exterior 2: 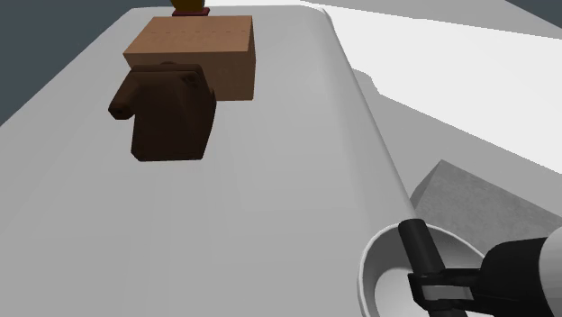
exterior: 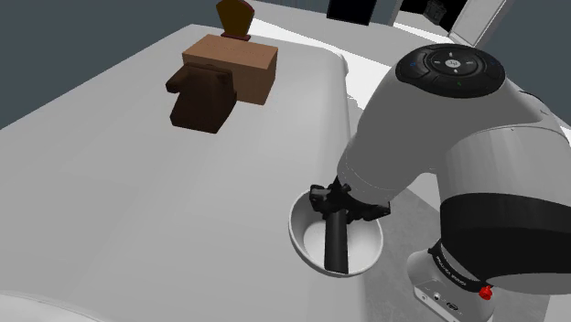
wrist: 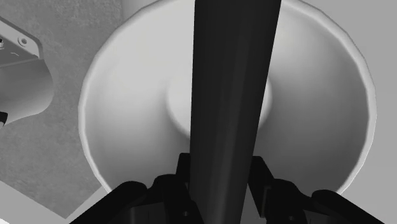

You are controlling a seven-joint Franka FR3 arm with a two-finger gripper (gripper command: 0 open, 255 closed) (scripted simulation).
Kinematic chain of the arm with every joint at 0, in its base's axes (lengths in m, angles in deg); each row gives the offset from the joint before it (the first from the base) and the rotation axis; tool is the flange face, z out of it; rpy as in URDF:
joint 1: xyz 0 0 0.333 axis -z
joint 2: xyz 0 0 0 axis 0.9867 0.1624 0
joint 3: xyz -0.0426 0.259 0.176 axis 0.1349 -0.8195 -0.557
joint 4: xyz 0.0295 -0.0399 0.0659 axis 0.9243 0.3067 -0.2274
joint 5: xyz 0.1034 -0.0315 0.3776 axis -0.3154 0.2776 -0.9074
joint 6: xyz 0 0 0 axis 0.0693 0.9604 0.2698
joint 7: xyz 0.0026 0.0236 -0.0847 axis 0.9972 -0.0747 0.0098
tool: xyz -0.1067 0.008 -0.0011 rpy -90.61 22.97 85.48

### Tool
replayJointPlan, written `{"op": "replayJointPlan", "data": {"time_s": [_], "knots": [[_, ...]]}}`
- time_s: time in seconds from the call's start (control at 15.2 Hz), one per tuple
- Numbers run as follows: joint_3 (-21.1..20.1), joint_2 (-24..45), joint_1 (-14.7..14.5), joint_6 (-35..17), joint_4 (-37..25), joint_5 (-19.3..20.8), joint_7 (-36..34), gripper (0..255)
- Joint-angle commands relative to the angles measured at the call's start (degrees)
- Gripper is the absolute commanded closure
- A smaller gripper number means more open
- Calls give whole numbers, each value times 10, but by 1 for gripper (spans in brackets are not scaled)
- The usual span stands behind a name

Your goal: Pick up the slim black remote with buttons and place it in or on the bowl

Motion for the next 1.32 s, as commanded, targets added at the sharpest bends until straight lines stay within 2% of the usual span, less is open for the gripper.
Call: {"op": "replayJointPlan", "data": {"time_s": [0.0, 0.13, 0.2, 0.53, 0.79, 1.25], "knots": [[0, 0, 0, 0, 1, 0, 0, 255], [0, 0, 0, 0, 1, 0, 0, 255], [0, 0, 0, 0, 1, 0, 0, 0], [0, 0, 0, 0, 1, 0, 0, 0], [19, -20, -4, 80, -60, 8, 1, 0], [19, -20, -4, 80, -60, 8, 1, 0]]}}
